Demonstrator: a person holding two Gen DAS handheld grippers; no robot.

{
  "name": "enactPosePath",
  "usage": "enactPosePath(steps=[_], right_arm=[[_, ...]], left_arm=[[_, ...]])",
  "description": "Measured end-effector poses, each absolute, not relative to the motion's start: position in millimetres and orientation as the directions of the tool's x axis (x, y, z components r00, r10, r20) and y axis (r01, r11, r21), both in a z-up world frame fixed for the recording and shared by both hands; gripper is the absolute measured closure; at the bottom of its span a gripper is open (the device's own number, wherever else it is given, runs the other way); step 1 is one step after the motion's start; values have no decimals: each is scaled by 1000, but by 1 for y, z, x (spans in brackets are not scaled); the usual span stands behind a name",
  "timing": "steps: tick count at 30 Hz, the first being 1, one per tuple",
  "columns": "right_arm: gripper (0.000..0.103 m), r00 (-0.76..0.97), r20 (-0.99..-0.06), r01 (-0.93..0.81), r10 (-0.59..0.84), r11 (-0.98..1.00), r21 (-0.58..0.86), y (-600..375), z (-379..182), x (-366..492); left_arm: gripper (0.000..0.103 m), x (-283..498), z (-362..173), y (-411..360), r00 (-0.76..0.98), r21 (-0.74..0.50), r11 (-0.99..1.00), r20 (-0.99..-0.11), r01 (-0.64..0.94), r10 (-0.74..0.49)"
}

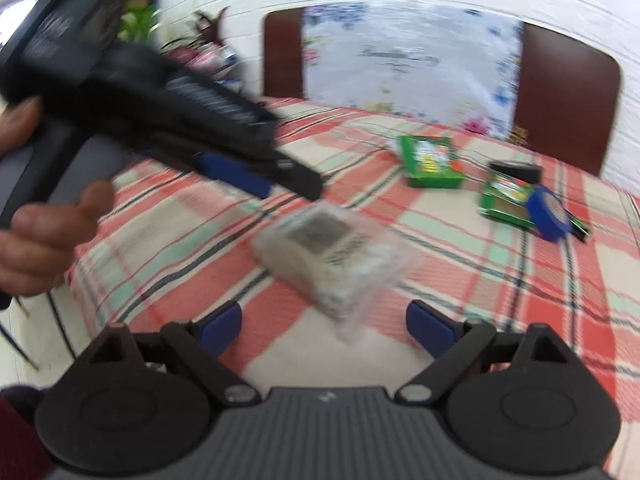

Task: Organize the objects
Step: 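Grasp the clear cotton swab bag with the right tool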

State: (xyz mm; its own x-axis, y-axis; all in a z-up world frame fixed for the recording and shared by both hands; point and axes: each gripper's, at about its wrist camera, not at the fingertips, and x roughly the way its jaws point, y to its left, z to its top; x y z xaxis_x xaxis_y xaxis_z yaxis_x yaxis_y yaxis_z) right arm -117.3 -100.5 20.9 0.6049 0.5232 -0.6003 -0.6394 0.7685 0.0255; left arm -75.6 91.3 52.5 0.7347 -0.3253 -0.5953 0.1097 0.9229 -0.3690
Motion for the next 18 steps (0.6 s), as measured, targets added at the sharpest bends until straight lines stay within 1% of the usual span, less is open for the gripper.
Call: enactPosePath(steps=[4,7,10,13,15,18], right_arm=[[10,619,-607,-605,498,796,37,-109,21,-106],[10,613,-622,-605,486,796,26,-107,18,-101],[10,601,-640,-621,479,784,3,-98,13,-100],[10,593,-643,-637,484,771,-6,-88,12,-97],[11,589,-646,-645,486,764,-13,-82,12,-93],[17,583,-649,-652,489,758,-14,-75,13,-87]], left_arm=[[46,-66,49,87,707,-409,901,-594,147,-385],[40,-61,43,87,684,-447,883,-599,146,-416],[40,-57,38,88,667,-469,871,-604,145,-436],[47,-50,32,85,650,-479,864,-611,152,-453],[59,-44,27,82,631,-485,862,-624,149,-460],[64,-40,20,80,631,-489,860,-624,144,-460]])
